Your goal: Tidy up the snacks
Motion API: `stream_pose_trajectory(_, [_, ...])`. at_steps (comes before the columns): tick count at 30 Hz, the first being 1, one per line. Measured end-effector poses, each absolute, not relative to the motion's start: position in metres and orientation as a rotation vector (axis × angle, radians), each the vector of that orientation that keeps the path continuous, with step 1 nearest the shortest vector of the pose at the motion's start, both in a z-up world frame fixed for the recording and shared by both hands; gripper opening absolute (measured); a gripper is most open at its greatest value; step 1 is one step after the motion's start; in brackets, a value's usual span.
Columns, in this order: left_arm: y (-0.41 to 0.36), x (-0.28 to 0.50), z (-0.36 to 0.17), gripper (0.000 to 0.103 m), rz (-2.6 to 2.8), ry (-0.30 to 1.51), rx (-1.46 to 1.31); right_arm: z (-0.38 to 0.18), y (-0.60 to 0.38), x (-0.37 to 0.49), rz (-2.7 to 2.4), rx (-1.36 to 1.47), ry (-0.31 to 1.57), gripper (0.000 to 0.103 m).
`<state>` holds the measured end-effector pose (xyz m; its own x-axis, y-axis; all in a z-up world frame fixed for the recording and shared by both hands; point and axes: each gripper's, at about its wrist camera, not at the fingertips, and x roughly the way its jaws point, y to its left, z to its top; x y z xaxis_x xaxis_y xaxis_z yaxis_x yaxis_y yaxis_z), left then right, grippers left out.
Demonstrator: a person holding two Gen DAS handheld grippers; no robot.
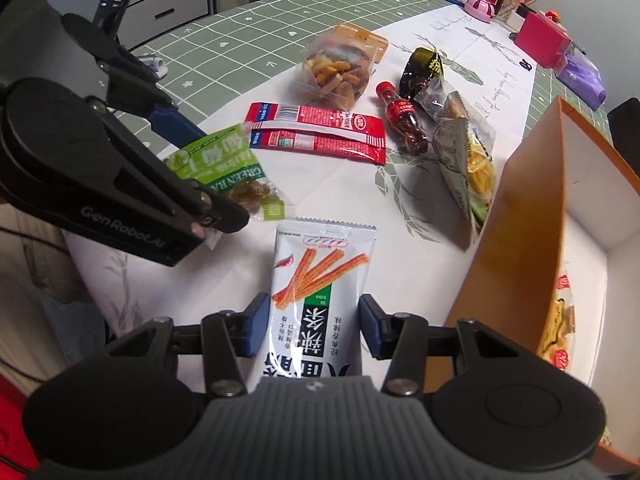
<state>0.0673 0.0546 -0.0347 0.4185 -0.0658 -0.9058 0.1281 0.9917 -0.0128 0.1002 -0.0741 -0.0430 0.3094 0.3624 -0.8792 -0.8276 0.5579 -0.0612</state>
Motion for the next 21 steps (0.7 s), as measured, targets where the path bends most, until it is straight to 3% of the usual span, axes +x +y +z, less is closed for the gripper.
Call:
stream_pose_trajectory(8, [0.028,0.053,-0.010,0.064,-0.246,1.183,0.176,-0.014,-0.107,0.084,0.868,-0.585,0.969,0.047])
stream_pose_trajectory(21, [-0.023,0.063,0.048,0.064,-0.346,1.110,0.397,0.054,-0.154,0.080,0.797,-0.617,0.819,0.047])
